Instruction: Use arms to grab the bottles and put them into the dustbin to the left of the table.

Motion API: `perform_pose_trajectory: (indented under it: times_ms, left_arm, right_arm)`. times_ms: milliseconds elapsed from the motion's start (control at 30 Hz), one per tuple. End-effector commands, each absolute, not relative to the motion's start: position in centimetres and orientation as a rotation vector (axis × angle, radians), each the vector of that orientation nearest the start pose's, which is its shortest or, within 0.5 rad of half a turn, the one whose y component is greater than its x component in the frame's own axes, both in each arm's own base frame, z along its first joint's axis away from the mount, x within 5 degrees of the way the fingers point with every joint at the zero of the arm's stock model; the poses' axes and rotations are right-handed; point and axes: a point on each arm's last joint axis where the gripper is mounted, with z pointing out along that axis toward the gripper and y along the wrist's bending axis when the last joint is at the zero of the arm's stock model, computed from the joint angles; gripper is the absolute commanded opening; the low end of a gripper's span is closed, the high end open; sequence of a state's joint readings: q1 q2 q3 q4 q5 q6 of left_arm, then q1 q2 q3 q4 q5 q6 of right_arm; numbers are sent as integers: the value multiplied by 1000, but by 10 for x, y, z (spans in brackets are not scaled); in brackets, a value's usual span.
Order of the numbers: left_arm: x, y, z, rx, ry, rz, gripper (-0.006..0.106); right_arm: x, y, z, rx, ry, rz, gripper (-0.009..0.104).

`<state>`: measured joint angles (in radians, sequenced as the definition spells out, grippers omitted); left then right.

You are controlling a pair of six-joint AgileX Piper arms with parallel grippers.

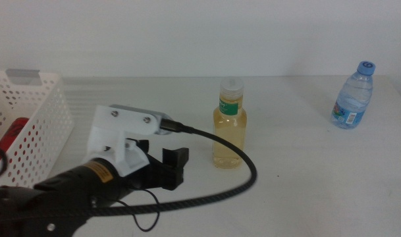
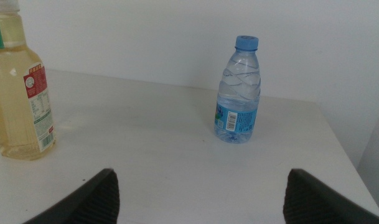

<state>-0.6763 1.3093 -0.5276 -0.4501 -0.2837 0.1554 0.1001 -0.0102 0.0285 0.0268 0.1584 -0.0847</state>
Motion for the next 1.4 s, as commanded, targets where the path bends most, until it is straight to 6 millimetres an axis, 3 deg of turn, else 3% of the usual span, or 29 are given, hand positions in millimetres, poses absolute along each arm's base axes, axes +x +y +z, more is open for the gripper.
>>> perform_pose_trajectory:
  times_ms: [0,500,1067,1367]
  left_arm:
    - [208,-157,238,297,1888,-495,79]
    - [201,-209,213,260,1846,-298,79]
    - [225,-259,204,326,1821,-305,80]
    - [237,-272,196,295,1784,-268,85]
  right_arm:
    - [54,5,201,-134,1540,16,70]
    - [54,5,201,-134,1540,16,70]
    - [54,5,201,-134,1540,16,70]
    - [54,5,201,-134,1540,16,70]
